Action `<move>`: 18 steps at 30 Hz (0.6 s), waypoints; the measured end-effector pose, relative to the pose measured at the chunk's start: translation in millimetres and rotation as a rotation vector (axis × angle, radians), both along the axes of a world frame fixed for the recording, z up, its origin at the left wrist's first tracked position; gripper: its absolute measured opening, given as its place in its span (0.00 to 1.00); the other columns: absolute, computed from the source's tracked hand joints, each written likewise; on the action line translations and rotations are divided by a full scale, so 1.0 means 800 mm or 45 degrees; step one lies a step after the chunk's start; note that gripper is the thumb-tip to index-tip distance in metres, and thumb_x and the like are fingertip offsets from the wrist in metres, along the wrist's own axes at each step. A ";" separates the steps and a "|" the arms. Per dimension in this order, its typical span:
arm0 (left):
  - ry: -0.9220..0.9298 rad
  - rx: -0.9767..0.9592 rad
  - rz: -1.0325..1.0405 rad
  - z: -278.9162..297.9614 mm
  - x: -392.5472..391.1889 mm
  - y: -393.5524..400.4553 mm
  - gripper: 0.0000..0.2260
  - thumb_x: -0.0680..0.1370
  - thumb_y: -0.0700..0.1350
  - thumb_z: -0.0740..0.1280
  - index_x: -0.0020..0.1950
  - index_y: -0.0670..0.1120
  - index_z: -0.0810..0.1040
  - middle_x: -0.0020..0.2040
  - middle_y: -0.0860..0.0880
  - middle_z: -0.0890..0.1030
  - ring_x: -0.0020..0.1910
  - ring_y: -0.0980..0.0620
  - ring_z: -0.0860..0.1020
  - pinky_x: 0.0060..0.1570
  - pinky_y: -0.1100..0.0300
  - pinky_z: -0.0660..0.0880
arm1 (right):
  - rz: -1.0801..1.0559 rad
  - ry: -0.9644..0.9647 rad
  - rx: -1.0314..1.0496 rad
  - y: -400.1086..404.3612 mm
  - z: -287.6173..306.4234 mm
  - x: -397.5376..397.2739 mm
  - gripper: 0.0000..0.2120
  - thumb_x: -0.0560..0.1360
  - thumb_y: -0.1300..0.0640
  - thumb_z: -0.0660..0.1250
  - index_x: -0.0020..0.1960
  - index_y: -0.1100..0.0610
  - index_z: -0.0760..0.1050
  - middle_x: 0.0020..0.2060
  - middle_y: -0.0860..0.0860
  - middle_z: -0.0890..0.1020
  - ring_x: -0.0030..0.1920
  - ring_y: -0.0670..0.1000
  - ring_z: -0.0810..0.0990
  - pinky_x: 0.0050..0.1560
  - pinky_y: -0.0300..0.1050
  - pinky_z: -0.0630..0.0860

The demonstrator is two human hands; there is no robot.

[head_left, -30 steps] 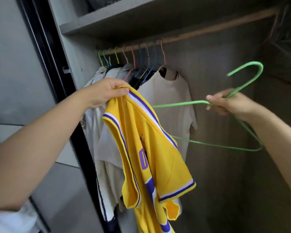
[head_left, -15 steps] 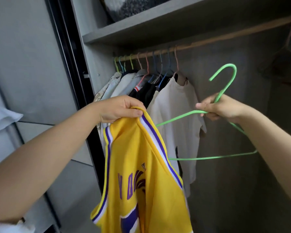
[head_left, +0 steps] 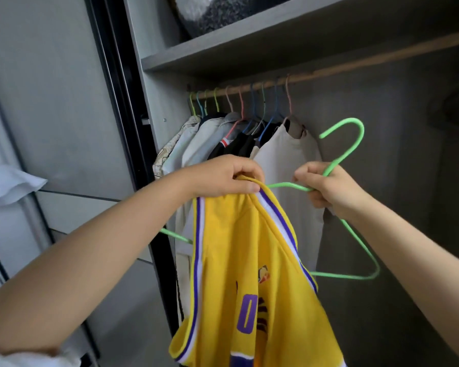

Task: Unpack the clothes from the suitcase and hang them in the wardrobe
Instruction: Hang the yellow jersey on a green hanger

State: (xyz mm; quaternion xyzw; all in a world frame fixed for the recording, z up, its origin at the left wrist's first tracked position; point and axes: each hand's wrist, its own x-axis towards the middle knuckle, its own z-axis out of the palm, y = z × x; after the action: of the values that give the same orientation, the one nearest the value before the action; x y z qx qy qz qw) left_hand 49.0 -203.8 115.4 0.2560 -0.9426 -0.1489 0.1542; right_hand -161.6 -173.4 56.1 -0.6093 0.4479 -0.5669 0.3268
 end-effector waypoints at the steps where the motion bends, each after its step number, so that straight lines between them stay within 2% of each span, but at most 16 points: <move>1: 0.010 -0.080 0.066 -0.002 0.002 -0.002 0.08 0.75 0.39 0.66 0.50 0.50 0.70 0.41 0.57 0.73 0.41 0.63 0.73 0.40 0.75 0.69 | -0.052 -0.059 0.023 -0.001 -0.004 -0.006 0.14 0.78 0.64 0.59 0.33 0.58 0.69 0.22 0.49 0.61 0.16 0.41 0.57 0.19 0.28 0.54; 3: -0.020 -0.264 0.230 -0.008 0.007 -0.004 0.09 0.76 0.42 0.66 0.52 0.47 0.69 0.41 0.54 0.72 0.42 0.56 0.73 0.38 0.71 0.69 | -0.129 -0.151 0.046 -0.001 -0.006 -0.012 0.14 0.78 0.62 0.59 0.34 0.58 0.68 0.25 0.50 0.60 0.15 0.41 0.56 0.19 0.27 0.54; 4: -0.089 -0.395 0.310 -0.012 0.008 -0.006 0.06 0.76 0.44 0.65 0.51 0.45 0.70 0.40 0.53 0.72 0.43 0.53 0.73 0.41 0.66 0.70 | -0.151 -0.176 0.043 0.000 -0.004 -0.013 0.14 0.78 0.62 0.58 0.34 0.58 0.68 0.26 0.50 0.59 0.15 0.41 0.56 0.19 0.26 0.54; 5: -0.172 -0.523 0.372 -0.018 0.007 -0.007 0.06 0.78 0.46 0.63 0.47 0.45 0.70 0.39 0.53 0.71 0.44 0.51 0.74 0.44 0.61 0.70 | -0.169 -0.187 0.032 0.001 -0.002 -0.013 0.14 0.78 0.62 0.58 0.34 0.58 0.67 0.26 0.50 0.59 0.15 0.41 0.56 0.19 0.26 0.54; 6: -0.246 -0.616 0.426 -0.024 0.005 -0.007 0.09 0.79 0.49 0.60 0.42 0.45 0.67 0.37 0.53 0.69 0.46 0.48 0.74 0.45 0.56 0.69 | -0.177 -0.189 0.016 0.002 0.002 -0.010 0.14 0.78 0.62 0.58 0.34 0.58 0.67 0.26 0.50 0.59 0.15 0.41 0.56 0.20 0.27 0.54; 7: -0.290 -0.672 0.479 -0.031 -0.001 -0.006 0.12 0.79 0.51 0.57 0.40 0.46 0.63 0.36 0.52 0.69 0.47 0.45 0.74 0.43 0.54 0.68 | -0.188 -0.186 -0.007 0.004 0.005 -0.010 0.14 0.78 0.61 0.59 0.33 0.58 0.66 0.25 0.50 0.59 0.15 0.41 0.56 0.20 0.27 0.54; 9: -0.251 -0.759 0.568 -0.041 -0.008 -0.005 0.12 0.80 0.52 0.54 0.42 0.46 0.60 0.41 0.46 0.74 0.49 0.42 0.75 0.39 0.55 0.66 | -0.228 -0.133 -0.057 0.007 0.013 -0.008 0.14 0.78 0.60 0.60 0.33 0.57 0.65 0.23 0.51 0.61 0.16 0.42 0.59 0.19 0.30 0.56; 11: -0.148 -0.821 0.581 -0.043 -0.013 -0.007 0.10 0.80 0.52 0.54 0.45 0.46 0.62 0.46 0.42 0.77 0.49 0.41 0.76 0.38 0.54 0.65 | -0.347 0.097 -0.139 0.008 0.018 -0.013 0.12 0.77 0.56 0.62 0.36 0.57 0.67 0.22 0.51 0.68 0.20 0.45 0.66 0.23 0.36 0.64; 12: -0.099 -0.822 0.578 -0.042 -0.013 -0.010 0.11 0.80 0.52 0.55 0.46 0.45 0.65 0.46 0.41 0.78 0.49 0.40 0.76 0.38 0.54 0.66 | -0.467 0.286 -0.212 0.007 0.018 -0.017 0.10 0.76 0.54 0.64 0.39 0.57 0.69 0.26 0.51 0.72 0.27 0.47 0.71 0.30 0.40 0.68; 13: -0.054 -0.809 0.585 -0.040 -0.012 -0.012 0.12 0.80 0.52 0.55 0.49 0.44 0.68 0.46 0.41 0.78 0.49 0.40 0.76 0.39 0.53 0.68 | -0.642 0.482 -0.336 0.008 0.014 -0.021 0.09 0.75 0.53 0.65 0.43 0.59 0.71 0.32 0.52 0.75 0.34 0.49 0.72 0.37 0.39 0.67; 15: 0.023 -0.773 0.601 -0.035 -0.012 -0.020 0.13 0.80 0.52 0.56 0.54 0.44 0.71 0.46 0.41 0.78 0.50 0.41 0.76 0.41 0.52 0.70 | -0.901 0.708 -0.771 0.014 -0.003 -0.029 0.11 0.72 0.56 0.66 0.46 0.65 0.73 0.39 0.57 0.75 0.41 0.51 0.71 0.40 0.36 0.62; 16: 0.051 -0.752 0.610 -0.033 -0.012 -0.024 0.13 0.80 0.51 0.57 0.54 0.43 0.72 0.45 0.41 0.78 0.49 0.42 0.75 0.42 0.53 0.70 | -0.916 0.758 -0.969 0.017 -0.017 -0.032 0.11 0.71 0.57 0.65 0.45 0.67 0.74 0.39 0.58 0.76 0.41 0.51 0.70 0.41 0.36 0.63; 17: 0.074 -0.725 0.624 -0.031 -0.011 -0.026 0.13 0.80 0.51 0.56 0.54 0.43 0.72 0.44 0.41 0.78 0.49 0.42 0.75 0.43 0.52 0.70 | -0.846 0.787 -1.057 0.020 -0.034 -0.029 0.12 0.70 0.58 0.63 0.45 0.67 0.74 0.38 0.58 0.76 0.41 0.50 0.70 0.41 0.38 0.66; 18: 0.098 -0.697 0.639 -0.029 -0.012 -0.029 0.13 0.80 0.51 0.56 0.52 0.42 0.72 0.43 0.42 0.77 0.48 0.42 0.75 0.43 0.52 0.70 | -0.676 0.806 -0.982 0.023 -0.052 -0.022 0.12 0.71 0.57 0.63 0.47 0.67 0.75 0.39 0.56 0.76 0.41 0.48 0.71 0.42 0.39 0.70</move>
State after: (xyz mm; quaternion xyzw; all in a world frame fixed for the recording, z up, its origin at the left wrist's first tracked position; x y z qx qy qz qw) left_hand 39.8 -227.0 92.0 0.4225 -0.8490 0.1415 0.2840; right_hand -179.6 -154.8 14.4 -0.6914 0.4223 -0.5418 -0.2237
